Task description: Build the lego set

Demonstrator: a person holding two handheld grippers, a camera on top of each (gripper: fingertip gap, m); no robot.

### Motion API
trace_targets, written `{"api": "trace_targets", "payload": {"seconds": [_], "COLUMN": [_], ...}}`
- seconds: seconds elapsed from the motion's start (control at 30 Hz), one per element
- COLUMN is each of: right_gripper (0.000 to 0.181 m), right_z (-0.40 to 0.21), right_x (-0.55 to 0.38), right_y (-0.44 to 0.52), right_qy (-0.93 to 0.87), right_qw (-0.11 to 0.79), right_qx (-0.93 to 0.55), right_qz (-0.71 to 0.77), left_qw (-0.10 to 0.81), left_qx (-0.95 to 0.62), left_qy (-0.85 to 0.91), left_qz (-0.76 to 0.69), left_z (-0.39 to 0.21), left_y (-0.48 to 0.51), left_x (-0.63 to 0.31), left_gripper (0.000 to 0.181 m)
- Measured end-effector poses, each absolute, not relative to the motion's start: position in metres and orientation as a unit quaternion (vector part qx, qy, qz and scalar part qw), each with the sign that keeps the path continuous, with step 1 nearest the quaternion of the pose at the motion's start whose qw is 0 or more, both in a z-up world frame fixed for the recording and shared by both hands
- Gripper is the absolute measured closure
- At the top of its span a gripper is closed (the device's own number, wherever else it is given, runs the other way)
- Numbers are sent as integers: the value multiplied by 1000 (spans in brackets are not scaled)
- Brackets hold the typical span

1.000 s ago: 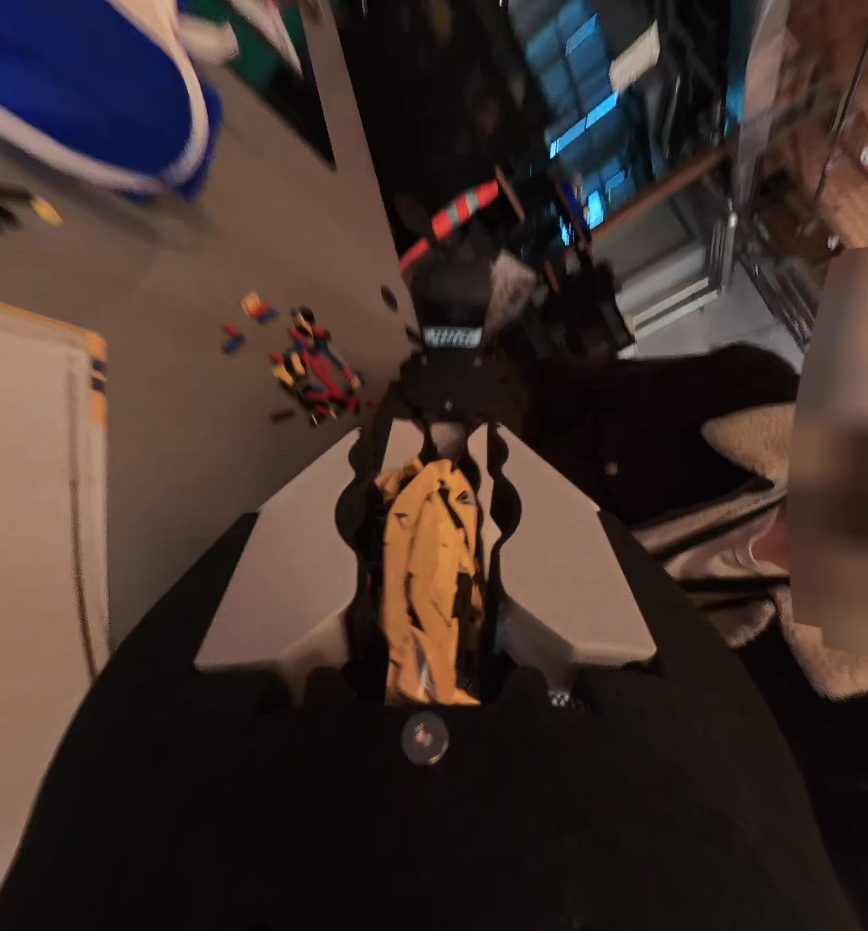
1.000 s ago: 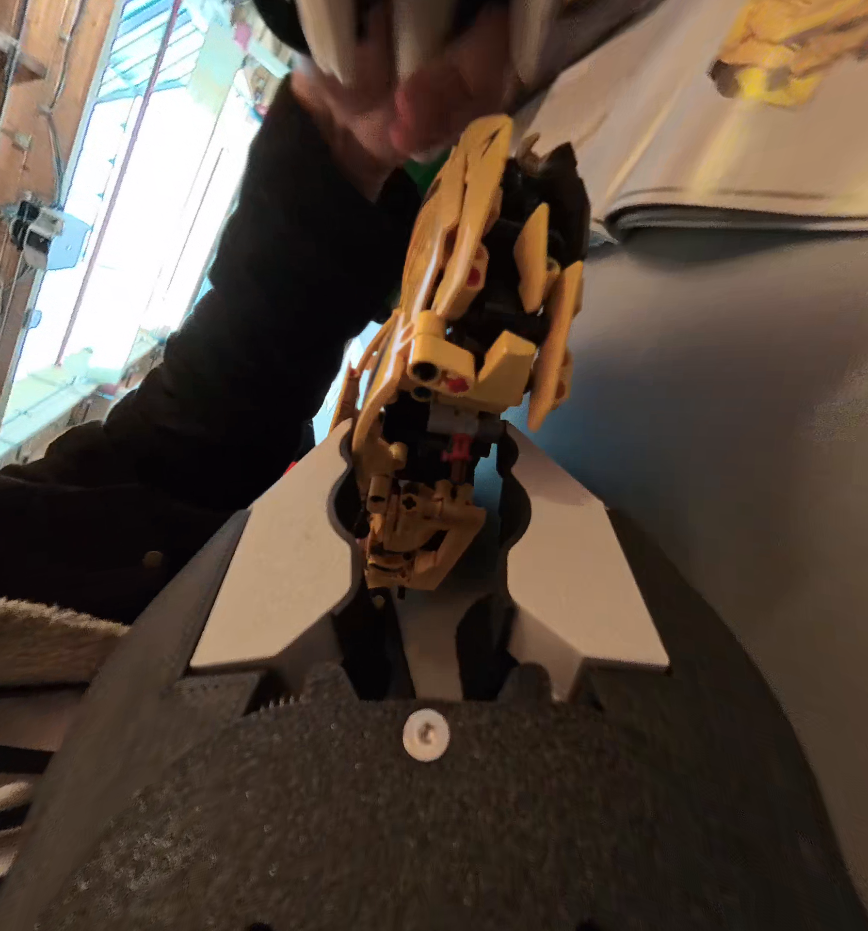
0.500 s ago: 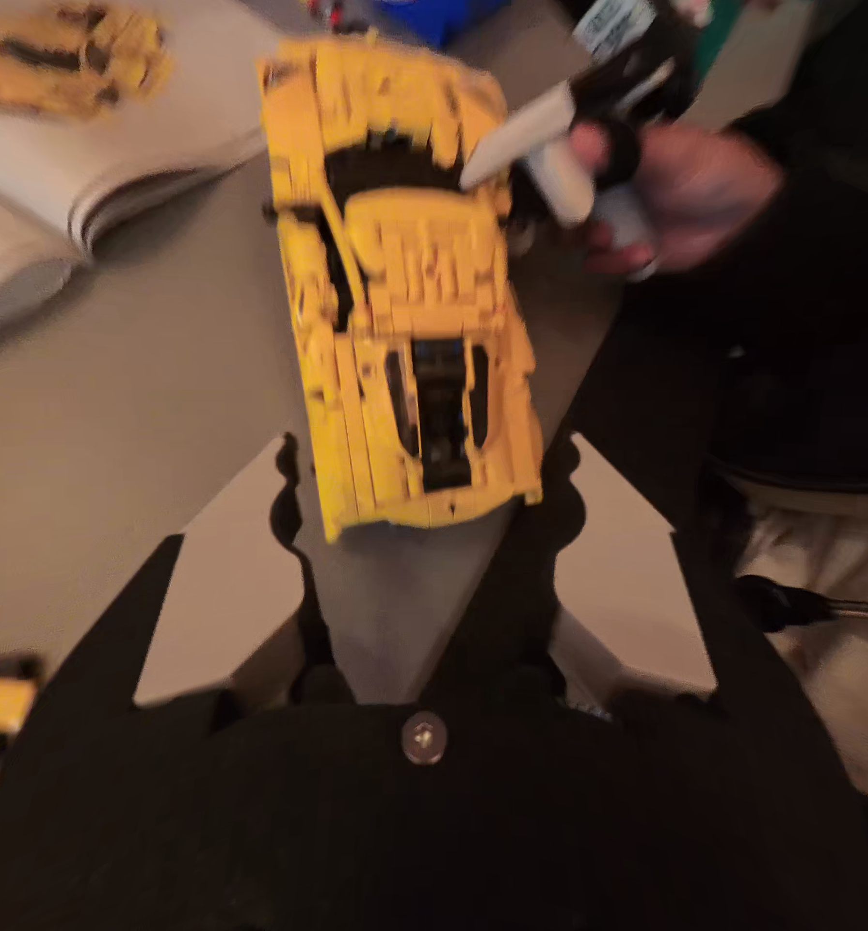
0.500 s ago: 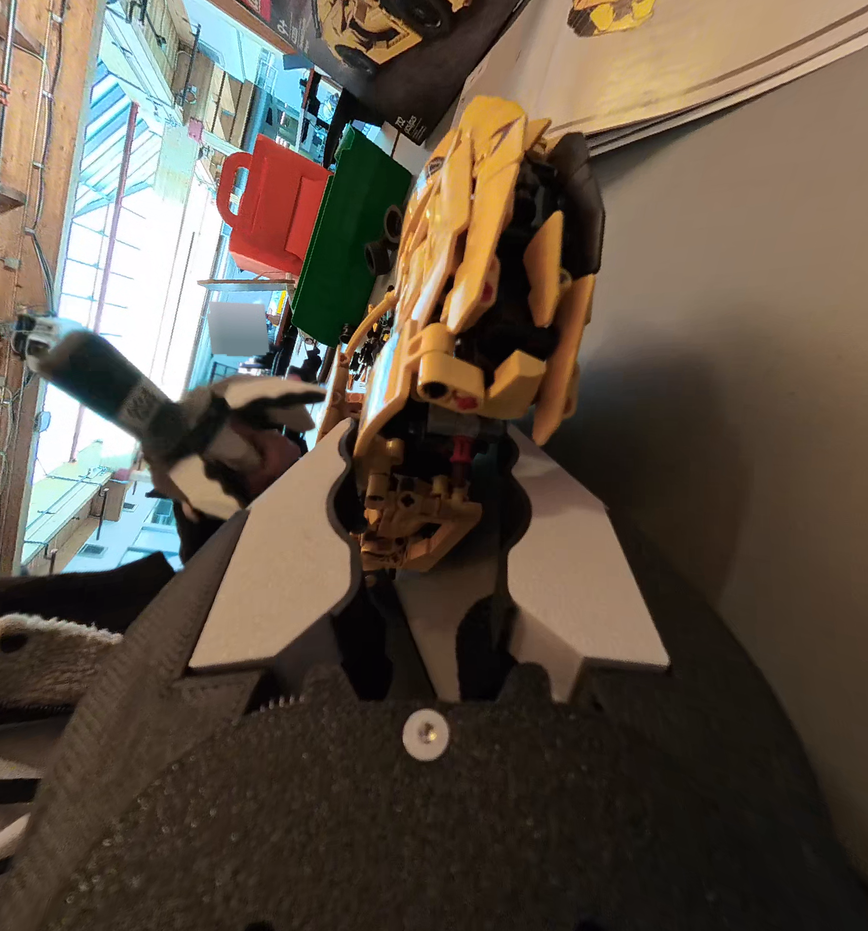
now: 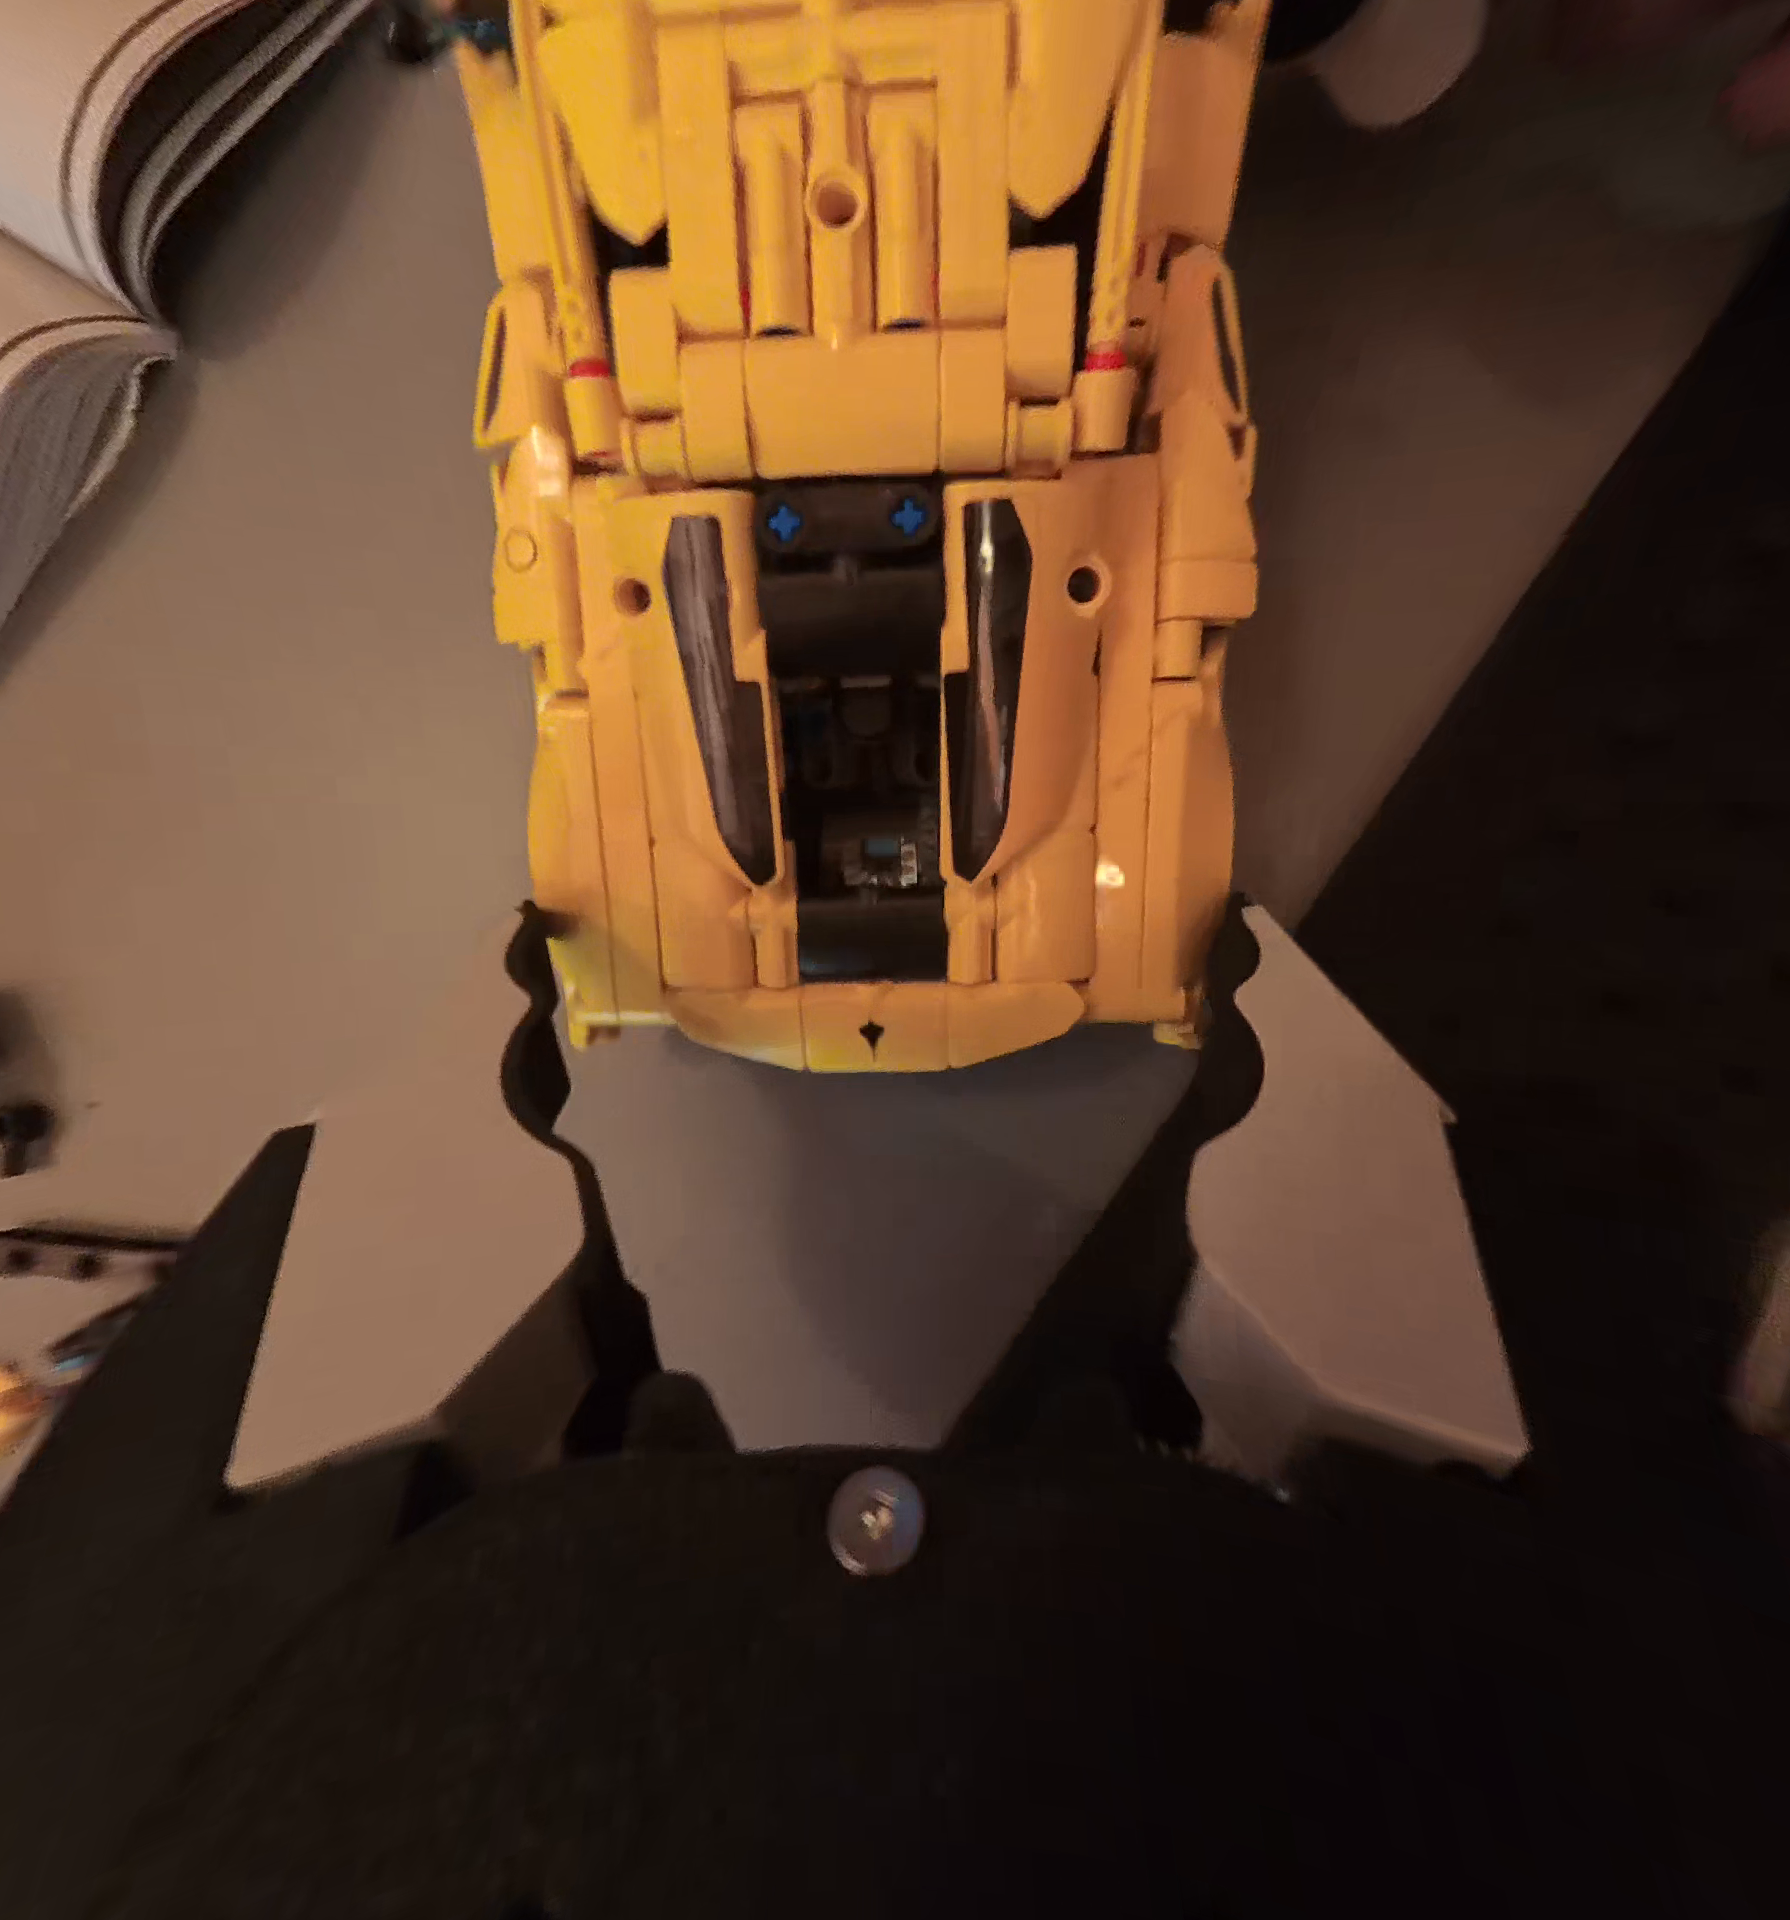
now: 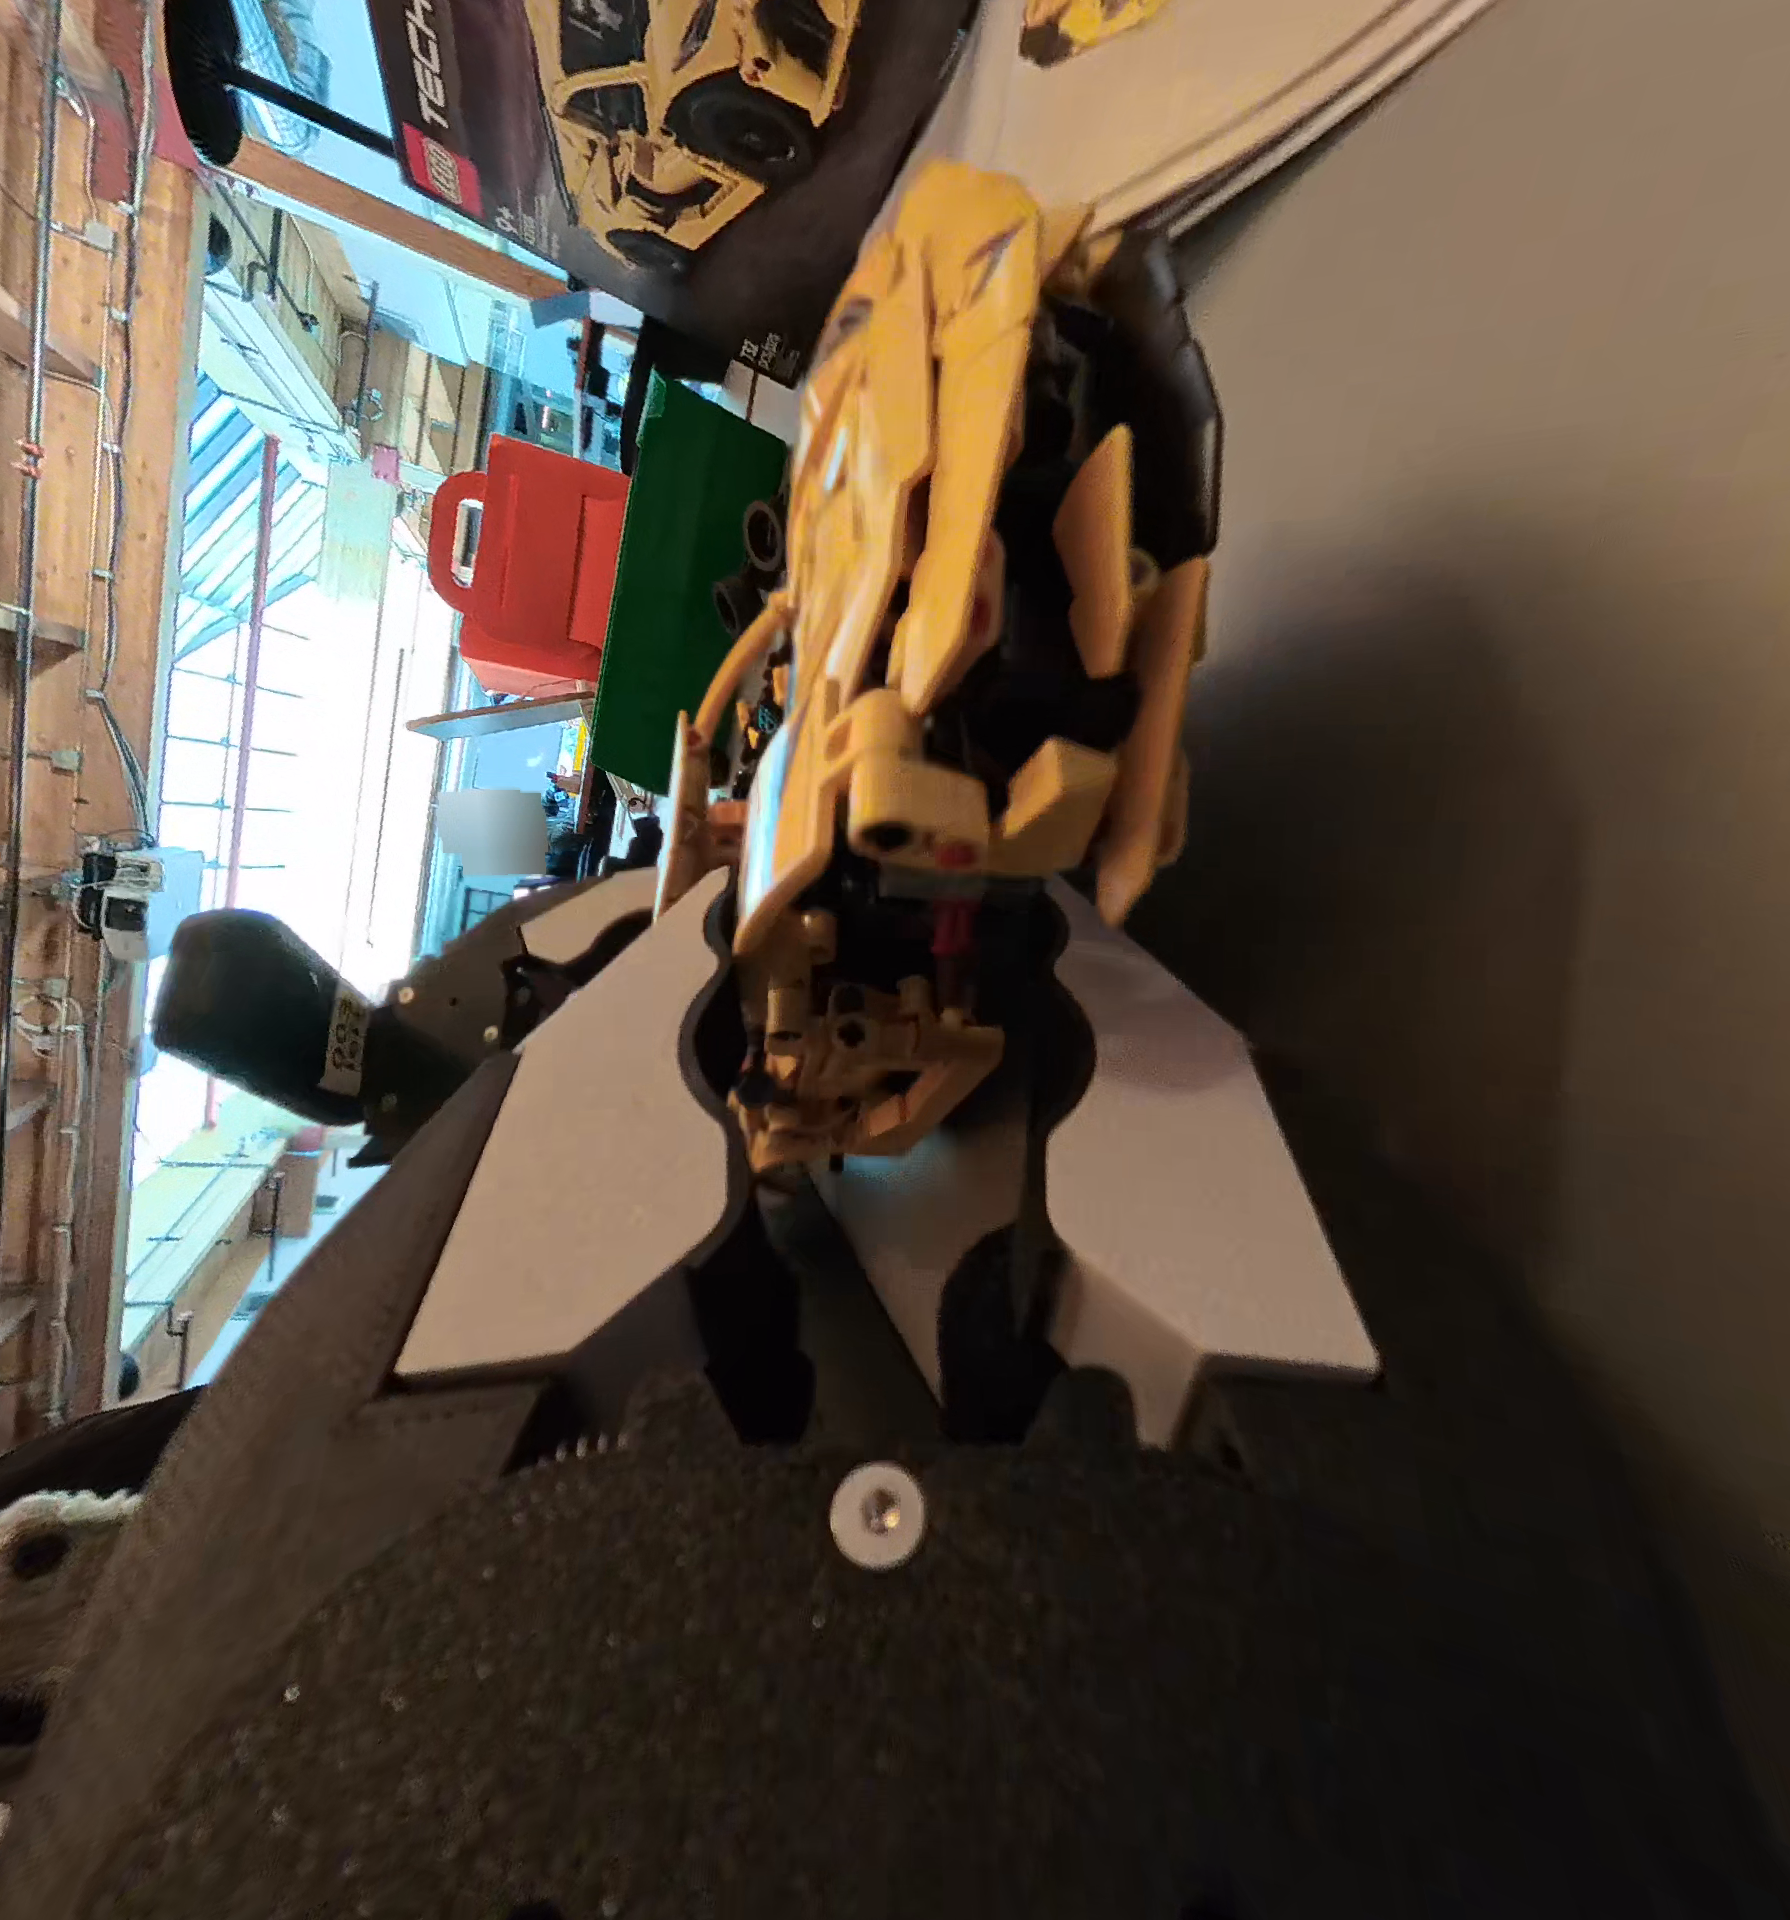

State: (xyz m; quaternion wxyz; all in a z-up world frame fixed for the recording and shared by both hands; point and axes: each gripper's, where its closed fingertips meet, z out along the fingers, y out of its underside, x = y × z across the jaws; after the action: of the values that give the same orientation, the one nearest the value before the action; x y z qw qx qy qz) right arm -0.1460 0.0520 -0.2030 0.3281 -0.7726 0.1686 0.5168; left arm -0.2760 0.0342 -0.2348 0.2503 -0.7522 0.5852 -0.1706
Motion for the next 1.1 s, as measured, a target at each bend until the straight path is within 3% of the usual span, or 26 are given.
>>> {"api": "trace_targets", "payload": {"seconds": [0.5, 0.97, 1.1], "right_gripper": [125, 107, 113], "right_z": [-225, -210, -188], "right_x": [-182, -189, -185], "right_y": [85, 44, 27], "right_qy": [310, 275, 244], "right_qw": [240, 170, 213], "right_qx": [-740, -724, -715], "right_qz": [547, 610, 620], "left_qw": [97, 111, 115], "left_qx": [-613, -608, -608], "left_qy": [781, 782, 781], "left_qz": [-71, -77, -85], "left_z": [-235, -234, -233], "left_y": [143, 149, 150], "left_x": [-304, -296, -296], "left_gripper": [62, 61, 60]}}
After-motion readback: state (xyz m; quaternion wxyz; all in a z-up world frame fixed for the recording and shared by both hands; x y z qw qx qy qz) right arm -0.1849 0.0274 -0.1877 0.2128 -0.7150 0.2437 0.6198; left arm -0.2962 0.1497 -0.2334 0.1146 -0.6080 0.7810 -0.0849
